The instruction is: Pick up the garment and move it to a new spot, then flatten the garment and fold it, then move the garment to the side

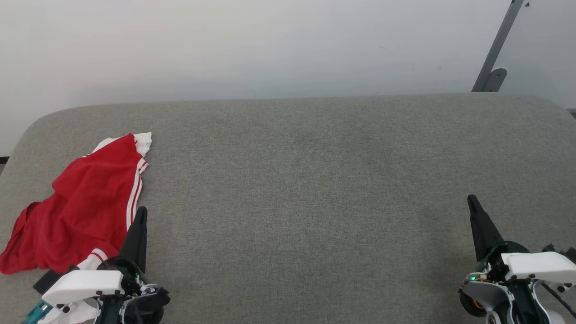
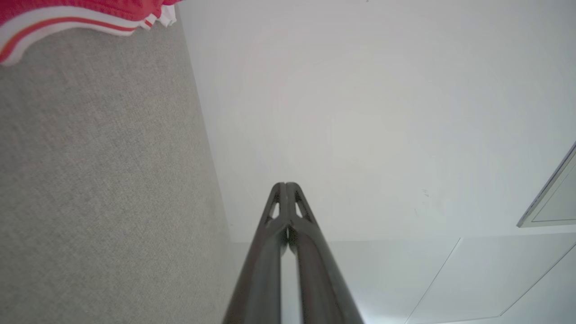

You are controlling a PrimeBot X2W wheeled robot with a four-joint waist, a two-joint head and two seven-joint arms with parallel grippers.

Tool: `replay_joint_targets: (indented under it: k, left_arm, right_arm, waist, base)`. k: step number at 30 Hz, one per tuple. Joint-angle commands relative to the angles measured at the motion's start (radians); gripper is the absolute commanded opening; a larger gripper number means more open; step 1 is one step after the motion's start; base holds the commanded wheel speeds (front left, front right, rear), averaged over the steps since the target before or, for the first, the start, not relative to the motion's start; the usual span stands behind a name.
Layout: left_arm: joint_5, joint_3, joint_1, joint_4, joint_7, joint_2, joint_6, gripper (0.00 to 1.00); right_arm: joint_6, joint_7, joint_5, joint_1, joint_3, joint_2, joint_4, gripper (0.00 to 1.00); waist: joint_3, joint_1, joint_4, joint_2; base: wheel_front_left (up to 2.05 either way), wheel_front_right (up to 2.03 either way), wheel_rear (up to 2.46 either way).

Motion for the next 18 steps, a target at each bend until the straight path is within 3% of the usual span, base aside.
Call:
replay_joint_targets:
  k: [1,3,4,18]
  left_arm:
    - [0.003,0.001,-0.014,-0.001,0.002,0.001,0.002,0.0]
    - [0.003,0.001,-0.014,-0.001,0.002,0.001,0.002,0.0]
    - [0.0,0.0,0.0,0.0,0.0,0.0,0.0,1.0]
    - [0.039,0.004,0.003,0.022,-0.036,0.028,0.0,1.0]
  right_arm:
    - [0.0,0.001,0.004,-0.005,0.001,-0.002,0.0,0.0]
    - [0.0,0.001,0.004,-0.005,0.001,-0.002,0.0,0.0]
    - [0.0,0.0,0.0,0.0,0.0,0.0,0.0,1.0]
    - [0.0,-0.037,-0.053,-0.034,0.021,-0.012,0.058,1.0]
  waist:
    - [0.0,0.0,0.0,0.0]
    - [0.0,0.0,0.0,0.0]
    - [0.0,0.0,0.0,0.0]
    - [0.002,0.0,0.002,0.0]
  base:
    - [0.0,0.0,0.0]
    - [0.0,0.0,0.0]
    - [0.0,0.0,0.0]
    - [0.0,0.0,0.0]
